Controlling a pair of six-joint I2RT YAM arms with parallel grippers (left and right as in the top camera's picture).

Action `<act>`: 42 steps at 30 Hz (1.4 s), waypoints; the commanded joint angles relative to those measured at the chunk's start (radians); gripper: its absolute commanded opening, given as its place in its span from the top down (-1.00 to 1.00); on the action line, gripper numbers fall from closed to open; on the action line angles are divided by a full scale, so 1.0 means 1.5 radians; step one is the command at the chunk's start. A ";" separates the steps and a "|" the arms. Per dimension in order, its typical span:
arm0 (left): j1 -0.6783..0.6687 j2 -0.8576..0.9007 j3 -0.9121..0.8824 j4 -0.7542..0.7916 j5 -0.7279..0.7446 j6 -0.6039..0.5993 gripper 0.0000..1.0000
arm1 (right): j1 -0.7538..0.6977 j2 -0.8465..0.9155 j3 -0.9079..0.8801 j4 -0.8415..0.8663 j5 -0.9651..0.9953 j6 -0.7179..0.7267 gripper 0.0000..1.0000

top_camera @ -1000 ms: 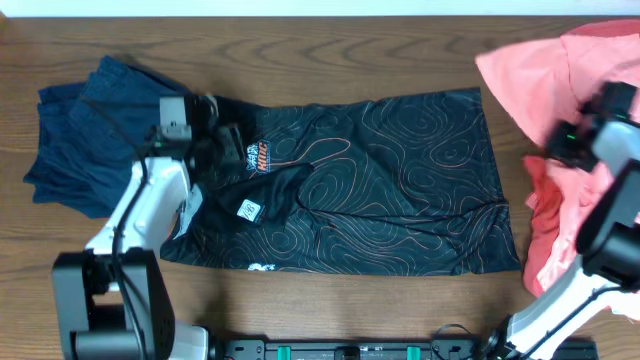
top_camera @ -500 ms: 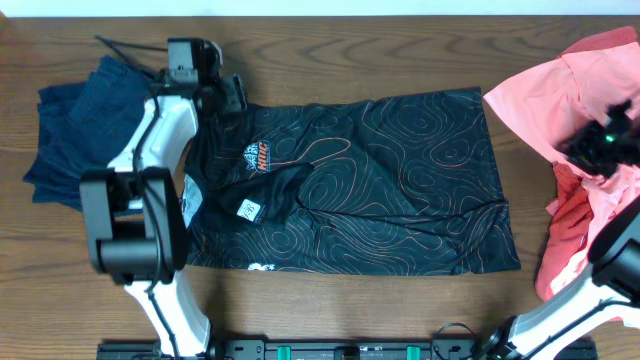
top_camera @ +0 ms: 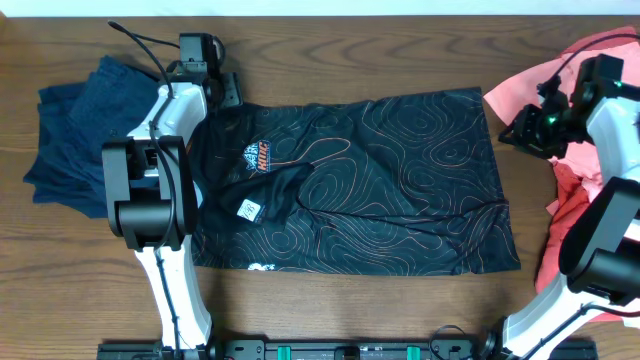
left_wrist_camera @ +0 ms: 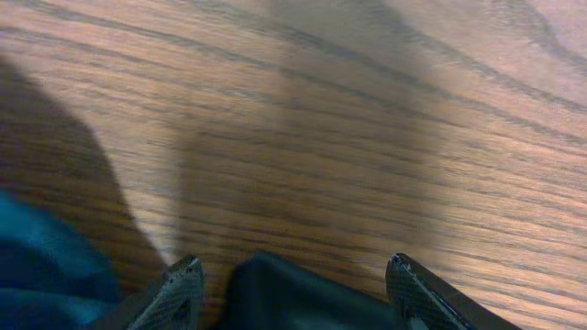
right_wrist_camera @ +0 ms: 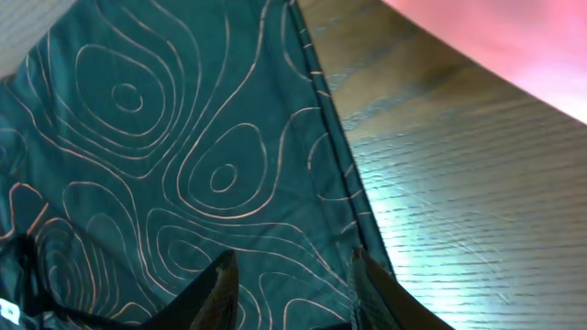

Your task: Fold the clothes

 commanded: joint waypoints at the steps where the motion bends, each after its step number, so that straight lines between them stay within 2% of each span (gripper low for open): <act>1: 0.003 0.008 0.017 -0.005 -0.031 0.014 -0.31 | 0.014 -0.008 0.009 0.002 0.011 -0.002 0.28; 4: 0.003 0.017 0.017 -0.014 -0.030 0.014 -0.11 | 0.014 -0.008 0.009 0.002 0.011 0.003 0.31; 9: 0.002 0.049 0.017 -0.019 0.007 0.014 -0.02 | 0.015 -0.008 0.009 -0.006 0.011 0.003 0.35; 14: -0.001 0.051 0.018 -0.021 0.042 0.013 0.80 | 0.015 -0.008 0.009 -0.005 0.011 0.003 0.49; 15: -0.001 0.049 0.019 -0.021 0.042 0.014 0.87 | 0.015 -0.008 0.010 -0.002 0.011 0.005 0.55; 19: -0.001 0.031 0.019 -0.023 0.052 0.013 0.88 | 0.018 -0.008 0.009 0.008 0.029 0.009 0.63; 22: -0.001 0.008 0.019 -0.033 0.092 0.002 0.88 | 0.030 -0.008 0.009 0.011 0.114 0.026 0.63; 25: -0.001 -0.018 0.019 -0.062 0.103 -0.032 0.88 | 0.051 -0.007 0.010 0.035 0.170 0.030 0.48; 29: -0.001 -0.042 0.019 -0.121 0.140 -0.042 0.88 | 0.087 0.000 0.010 0.125 0.201 0.030 0.16; 32: -0.001 -0.053 0.019 -0.168 0.164 -0.042 0.88 | 0.111 0.024 0.010 0.219 0.203 0.030 0.04; 39: -0.001 -0.071 0.019 -0.231 0.165 -0.042 0.88 | 0.148 0.116 0.010 0.408 0.195 0.030 -0.01; 42: -0.001 -0.071 0.019 -0.245 0.165 -0.042 0.88 | 0.155 0.153 0.010 0.470 0.192 0.030 0.07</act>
